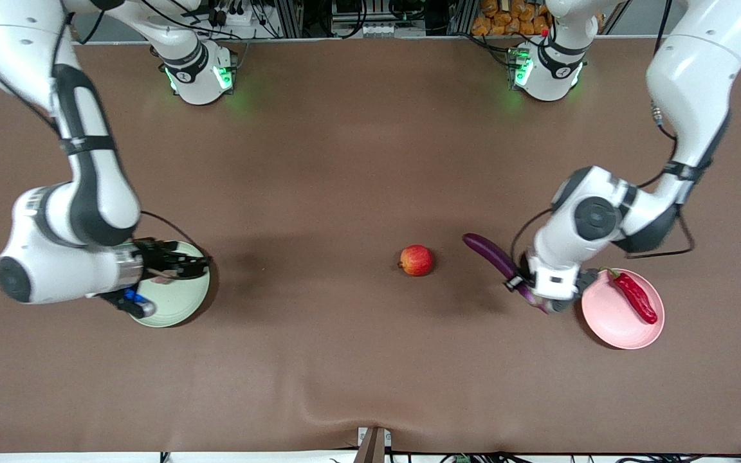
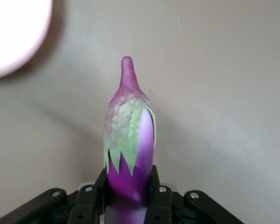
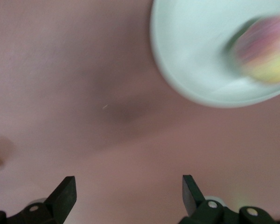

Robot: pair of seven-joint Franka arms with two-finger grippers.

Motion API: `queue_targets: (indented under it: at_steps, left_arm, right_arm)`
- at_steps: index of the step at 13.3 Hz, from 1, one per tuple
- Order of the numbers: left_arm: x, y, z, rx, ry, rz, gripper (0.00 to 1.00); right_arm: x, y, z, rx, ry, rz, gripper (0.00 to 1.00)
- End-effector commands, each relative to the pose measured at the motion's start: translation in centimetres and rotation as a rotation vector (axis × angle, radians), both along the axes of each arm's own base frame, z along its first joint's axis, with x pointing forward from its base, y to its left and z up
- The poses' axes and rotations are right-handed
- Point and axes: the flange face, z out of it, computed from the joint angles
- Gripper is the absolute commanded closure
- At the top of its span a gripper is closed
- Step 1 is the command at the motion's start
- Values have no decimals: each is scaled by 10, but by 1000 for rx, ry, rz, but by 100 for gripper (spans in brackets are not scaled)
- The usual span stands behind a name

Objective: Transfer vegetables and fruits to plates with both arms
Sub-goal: 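Release the peach on the green plate while the left gripper carries the eggplant, then lower the eggplant onto the pink plate while the right gripper grasps the pomegranate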

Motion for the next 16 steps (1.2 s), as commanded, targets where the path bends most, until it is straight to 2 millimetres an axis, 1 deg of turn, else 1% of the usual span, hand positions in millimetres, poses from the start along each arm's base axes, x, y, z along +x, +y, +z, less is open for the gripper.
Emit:
queue_targets:
  at_steps: [1,2,3,4,5,7,8,10,11,12,13,15,16]
  left_arm:
    - [22,68,5,-7,0,-84,100]
    - [30,97,2,14,-6,-106,100]
    - [36,122,1,38,-13,-107,100]
    - [42,149,-6,60,-10,-134,100]
    - [48,172,-7,76,-17,-174,100]
    - [58,214,-17,85,-16,-193,100]
    - [58,227,-24,91,-7,-204,100]
    - [58,240,-40,87,9,-227,100]
    - [61,242,-47,61,12,-207,100]
    - [63,245,-53,27,15,-179,100]
    - [64,249,-54,6,15,-149,100]
    - [65,248,-60,-10,15,-137,100]
    - [68,250,-62,-11,11,-130,100]
  right_arm:
    - [-7,95,0,-58,-37,-190,0]
    - [-16,134,-13,-87,-31,-257,0]
    - [-19,165,-20,-102,-44,-332,0]
    - [-21,194,-23,-103,-73,-409,0]
    - [-25,216,-30,-103,-91,-475,0]
    - [-33,268,-41,-60,-163,-565,0]
    - [-37,295,-47,-39,-180,-598,0]
    - [-40,332,-53,-9,-193,-634,0]
    - [-38,342,-61,7,-201,-673,0]
    - [-49,362,-69,31,-222,-683,0]
    - [-58,376,-79,45,-242,-682,0]
    - [-67,386,-98,39,-237,-680,0]
    - [-72,392,-105,49,-245,-688,0]
